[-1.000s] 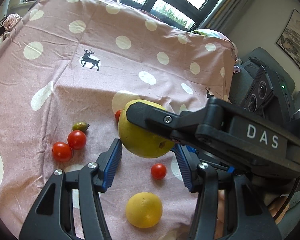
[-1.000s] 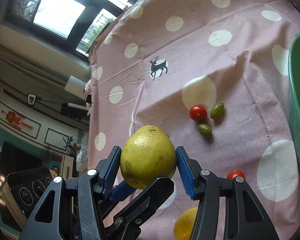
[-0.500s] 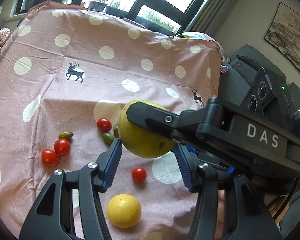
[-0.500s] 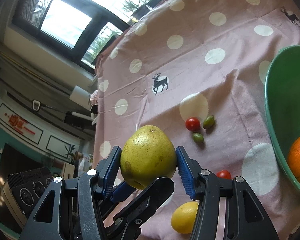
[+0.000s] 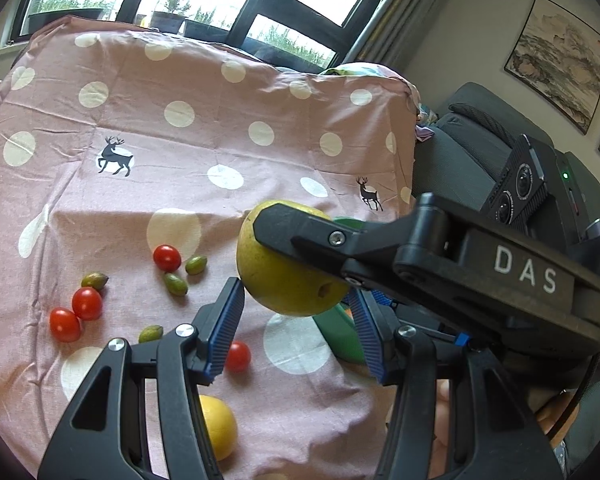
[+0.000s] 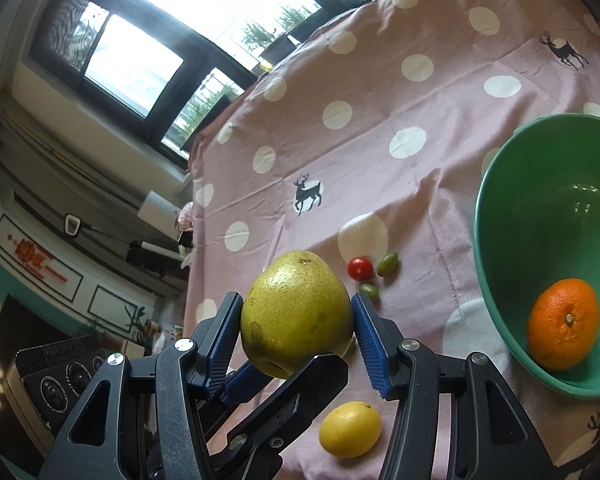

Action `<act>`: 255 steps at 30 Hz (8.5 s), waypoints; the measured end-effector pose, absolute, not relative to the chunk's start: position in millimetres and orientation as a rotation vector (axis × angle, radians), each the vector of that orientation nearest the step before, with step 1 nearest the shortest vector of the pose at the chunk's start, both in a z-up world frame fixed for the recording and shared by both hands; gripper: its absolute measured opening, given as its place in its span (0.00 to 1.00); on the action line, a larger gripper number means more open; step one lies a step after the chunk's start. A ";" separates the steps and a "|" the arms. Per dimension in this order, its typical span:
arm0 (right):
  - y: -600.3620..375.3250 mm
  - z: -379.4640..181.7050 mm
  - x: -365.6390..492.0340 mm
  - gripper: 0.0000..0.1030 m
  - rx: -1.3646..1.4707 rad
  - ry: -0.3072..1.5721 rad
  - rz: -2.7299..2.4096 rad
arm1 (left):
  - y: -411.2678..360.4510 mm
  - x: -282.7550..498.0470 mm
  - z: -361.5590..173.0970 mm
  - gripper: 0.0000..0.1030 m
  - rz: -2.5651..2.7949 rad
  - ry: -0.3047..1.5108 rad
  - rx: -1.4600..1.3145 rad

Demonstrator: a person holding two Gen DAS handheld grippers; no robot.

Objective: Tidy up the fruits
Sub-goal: 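Carry the yellow pear in the right gripper over the green bowl, then lower the pear into the green bowl and open the right gripper, then withdraw the right gripper from the bowl toward the yellow lemon, then position the right gripper fingers around the yellow lemon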

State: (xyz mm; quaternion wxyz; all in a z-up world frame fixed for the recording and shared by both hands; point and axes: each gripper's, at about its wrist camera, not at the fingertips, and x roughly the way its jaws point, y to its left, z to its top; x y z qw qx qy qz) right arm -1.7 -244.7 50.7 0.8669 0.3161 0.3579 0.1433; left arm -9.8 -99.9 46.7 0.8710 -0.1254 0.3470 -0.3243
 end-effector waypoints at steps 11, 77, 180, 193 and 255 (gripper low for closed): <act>-268.9 54.7 -11.8 0.55 0.676 0.720 0.256 | -123.2 -11.4 48.5 0.52 -0.729 0.713 -0.262; -391.2 36.4 -61.1 0.55 0.843 0.635 -0.184 | -205.8 -12.1 39.8 0.52 -0.887 0.712 -0.233; -203.6 24.5 -10.7 0.77 0.319 0.975 0.025 | 12.6 15.3 28.9 0.85 -0.288 0.848 -0.412; -184.5 -4.0 -4.9 0.77 0.310 1.082 0.085 | 26.7 17.2 21.7 0.85 -0.236 0.883 -0.417; -191.8 -21.7 35.9 0.50 0.601 1.002 0.113 | -13.9 22.3 -14.1 0.74 -0.368 1.053 -0.276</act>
